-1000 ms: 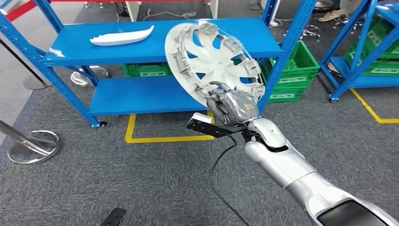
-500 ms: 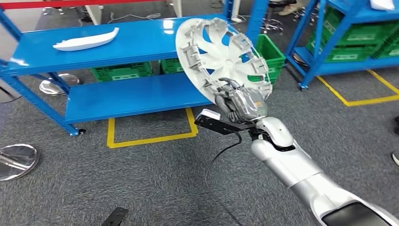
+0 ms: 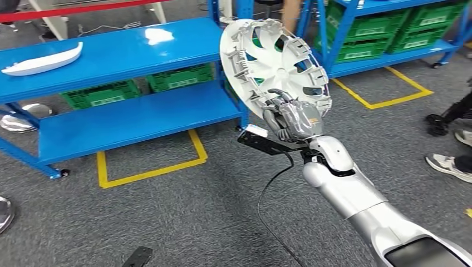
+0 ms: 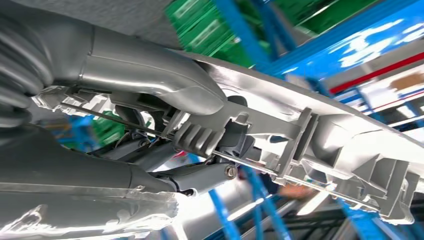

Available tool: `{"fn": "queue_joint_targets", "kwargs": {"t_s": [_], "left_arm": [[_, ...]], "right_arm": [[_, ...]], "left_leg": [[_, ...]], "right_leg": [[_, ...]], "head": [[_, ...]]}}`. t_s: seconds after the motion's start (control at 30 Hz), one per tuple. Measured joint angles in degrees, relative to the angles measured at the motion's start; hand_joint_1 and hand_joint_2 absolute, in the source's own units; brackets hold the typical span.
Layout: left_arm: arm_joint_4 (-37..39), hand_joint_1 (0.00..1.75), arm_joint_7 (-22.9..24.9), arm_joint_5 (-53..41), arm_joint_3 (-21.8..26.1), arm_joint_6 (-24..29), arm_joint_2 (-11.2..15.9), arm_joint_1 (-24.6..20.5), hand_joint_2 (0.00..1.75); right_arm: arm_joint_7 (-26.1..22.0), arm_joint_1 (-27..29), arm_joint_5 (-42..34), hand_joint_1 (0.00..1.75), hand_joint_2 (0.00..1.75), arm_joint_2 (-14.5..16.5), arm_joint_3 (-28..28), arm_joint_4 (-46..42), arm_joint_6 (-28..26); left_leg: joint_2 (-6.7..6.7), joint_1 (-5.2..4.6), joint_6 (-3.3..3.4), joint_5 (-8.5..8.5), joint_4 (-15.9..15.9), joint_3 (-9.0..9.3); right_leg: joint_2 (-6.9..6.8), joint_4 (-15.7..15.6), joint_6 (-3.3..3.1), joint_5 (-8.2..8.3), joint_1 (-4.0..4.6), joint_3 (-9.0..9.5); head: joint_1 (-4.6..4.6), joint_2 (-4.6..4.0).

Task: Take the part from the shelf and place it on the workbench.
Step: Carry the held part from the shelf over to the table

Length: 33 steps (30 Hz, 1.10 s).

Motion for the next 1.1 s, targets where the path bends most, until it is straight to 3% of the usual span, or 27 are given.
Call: {"fn": "queue_joint_targets", "kwargs": {"t_s": [0.1,0.13,0.17,0.2,0.27,0.3,0.37,0.4,0.47,0.53,0.57,0.67,0.73,0.8,0.83,0.87,0.9,0.97,1.0,1.07,1.1], "left_arm": [[0.00,0.00,0.00,-0.12,0.02,-0.02,0.02,-0.06,1.75],[0.00,0.00,-0.01,-0.14,0.02,-0.03,-0.02,-0.08,1.75],[0.00,0.00,-0.02,-0.18,0.02,-0.04,-0.05,-0.14,1.75],[0.00,0.00,-0.03,-0.21,0.02,-0.05,-0.11,-0.20,1.75],[0.00,0.00,-0.06,-0.26,0.02,-0.08,-0.16,-0.18,1.75],[0.00,0.00,-0.07,-0.26,0.03,-0.08,-0.15,-0.08,1.75],[0.00,0.00,-0.07,-0.27,0.05,-0.09,-0.08,0.04,1.75],[0.00,0.00,-0.07,-0.28,0.06,-0.09,-0.08,0.00,1.75],[0.00,0.00,-0.08,-0.31,0.07,-0.13,-0.15,-0.14,1.75],[0.00,0.00,-0.11,-0.38,0.07,-0.17,-0.16,-0.18,1.75],[-0.01,0.00,-0.13,-0.42,0.07,-0.18,-0.13,-0.18,1.75],[-0.02,0.00,-0.16,-0.50,0.09,-0.22,-0.10,-0.26,1.75],[-0.01,0.00,-0.22,-0.56,0.10,-0.24,-0.10,-0.35,1.75],[0.00,0.00,-0.27,-0.60,0.14,-0.25,-0.08,-0.28,1.75],[0.00,0.00,-0.28,-0.61,0.16,-0.25,-0.08,-0.19,1.75],[0.00,0.00,-0.28,-0.61,0.18,-0.25,-0.08,-0.12,1.75],[0.00,0.00,-0.28,-0.62,0.19,-0.26,-0.09,-0.10,1.75],[0.00,0.00,-0.29,-0.65,0.20,-0.25,-0.09,-0.18,1.75],[0.00,0.00,-0.31,-0.67,0.20,-0.25,-0.09,-0.22,1.75],[0.00,0.00,-0.34,-0.70,0.21,-0.25,-0.04,-0.28,1.75],[0.00,0.00,-0.36,-0.71,0.22,-0.26,-0.02,-0.29,1.75]], "right_arm": [[0.31,-0.27,0.31,1.75,1.75,-0.37,-0.69,-0.07,-0.08],[0.40,-0.30,0.44,1.75,1.75,-0.60,-0.83,-0.08,-0.10],[0.44,-0.27,0.55,1.75,1.75,-0.84,-0.89,-0.08,-0.11],[0.50,-0.29,0.64,1.75,1.75,-1.07,-0.93,-0.08,-0.11],[0.60,-0.40,0.77,1.75,1.75,-1.27,-0.98,-0.09,-0.13],[0.65,-0.44,0.82,1.75,1.75,-1.30,-1.00,-0.08,-0.13],[0.71,-0.48,0.95,1.75,1.75,-1.41,-1.03,-0.06,-0.13],[0.77,-0.53,1.01,1.75,1.75,-1.53,-1.10,-0.05,-0.13],[0.93,-0.76,1.22,1.75,1.75,-1.81,-1.41,-0.04,-0.13],[1.08,-1.24,1.64,1.75,1.75,-1.98,-1.80,-0.05,-0.11],[1.12,-1.45,1.89,1.75,1.75,-2.09,-2.00,-0.04,-0.09],[1.32,-1.74,2.43,1.75,1.75,-2.72,-2.61,0.01,-0.02],[1.50,-1.98,2.70,1.75,1.75,-3.04,-3.04,0.05,0.02],[1.59,-2.19,2.91,1.75,1.75,-3.12,-3.27,0.11,0.08],[1.60,-2.24,2.99,1.75,1.75,-3.15,-3.30,0.19,0.09],[1.60,-2.24,3.07,1.75,1.75,-3.20,-3.31,0.28,0.10],[1.60,-2.23,3.11,1.75,1.75,-3.27,-3.36,0.38,0.11],[1.60,-2.27,3.13,1.75,1.75,-3.40,-3.52,0.49,0.13],[1.61,-2.36,3.13,1.75,1.75,-3.45,-3.61,0.50,0.14],[1.63,-2.68,3.14,1.75,1.75,-3.51,-3.71,0.50,0.16],[1.63,-2.83,3.16,1.75,1.75,-3.59,-3.73,0.51,0.16]], "left_leg": [[-3.25,0.35,0.65,3.87,-10.85,5.18],[-3.08,0.46,0.97,3.79,-11.56,5.38],[-2.44,0.49,1.32,3.94,-11.64,5.37],[-1.76,0.56,1.65,4.08,-11.73,5.38],[-0.36,0.55,2.09,4.16,-11.81,5.38],[0.41,0.49,2.20,4.14,-11.81,5.37],[1.96,0.45,2.26,4.10,-11.79,5.37],[2.68,0.46,2.22,4.06,-11.78,5.40],[3.95,0.44,1.95,3.88,-11.76,5.58],[4.98,0.06,1.40,3.65,-11.67,5.74],[5.47,-0.14,1.10,3.59,-11.67,5.82],[6.54,-0.15,0.16,3.19,-11.61,6.05],[4.50,-0.01,-0.32,0.97,-8.80,4.98],[1.85,0.00,-0.36,-2.72,-1.93,1.84],[1.32,-0.02,-0.31,-4.04,1.59,0.09],[1.08,-0.04,-0.26,-4.37,3.77,-1.10],[0.93,-0.04,-0.17,-3.57,4.05,-1.45],[-0.03,0.03,0.07,0.40,-0.84,0.45],[-1.36,0.13,0.22,2.31,-4.43,1.95],[-3.42,0.40,0.49,3.75,-9.64,4.13],[-3.72,0.41,0.67,3.63,-10.55,4.46]], "right_leg": [[3.05,0.08,1.36,0.75,-0.20,-1.07],[3.79,0.05,1.86,1.02,-0.24,-1.55],[3.28,0.17,2.21,0.94,-0.20,-1.85],[1.85,1.18,2.52,0.28,-0.08,-2.46],[-2.20,6.83,2.98,-2.86,0.15,-5.10],[-3.50,10.68,3.16,-4.66,0.10,-6.81],[-4.27,15.32,3.40,-6.06,-0.10,-8.72],[-4.46,14.66,3.45,-5.31,-0.18,-8.17],[-5.89,8.10,3.41,-2.30,-0.21,-4.37],[-7.92,2.08,2.88,-0.62,0.10,-1.02],[-8.32,0.94,2.49,-0.56,0.27,-0.49],[-6.40,0.80,1.20,-0.38,0.36,-0.82],[-5.05,0.55,0.42,-0.04,0.09,-0.87],[-3.64,0.45,-0.07,0.19,-0.04,-1.00],[-2.84,0.44,-0.20,0.25,-0.02,-1.07],[-2.01,0.45,-0.22,0.29,0.00,-1.10],[-1.17,0.47,-0.19,0.33,0.01,-1.11],[0.42,0.53,0.01,0.46,-0.07,-1.12],[1.16,0.63,0.22,0.52,-0.04,-1.25],[2.61,0.91,0.83,0.75,-0.07,-1.91],[3.30,0.91,1.22,0.93,-0.14,-2.27]], "head": [[-0.01,0.01],[-0.03,0.01],[0.01,0.00],[0.31,0.00],[0.90,0.00],[1.13,0.00],[1.13,0.00],[1.13,0.00],[1.14,0.00],[1.11,0.00],[1.02,0.00],[0.83,0.00],[0.70,0.00],[0.50,0.00],[0.43,0.00],[0.41,0.00],[0.41,0.00],[0.40,0.00],[0.40,0.00],[0.44,0.00],[0.39,0.00]]}}
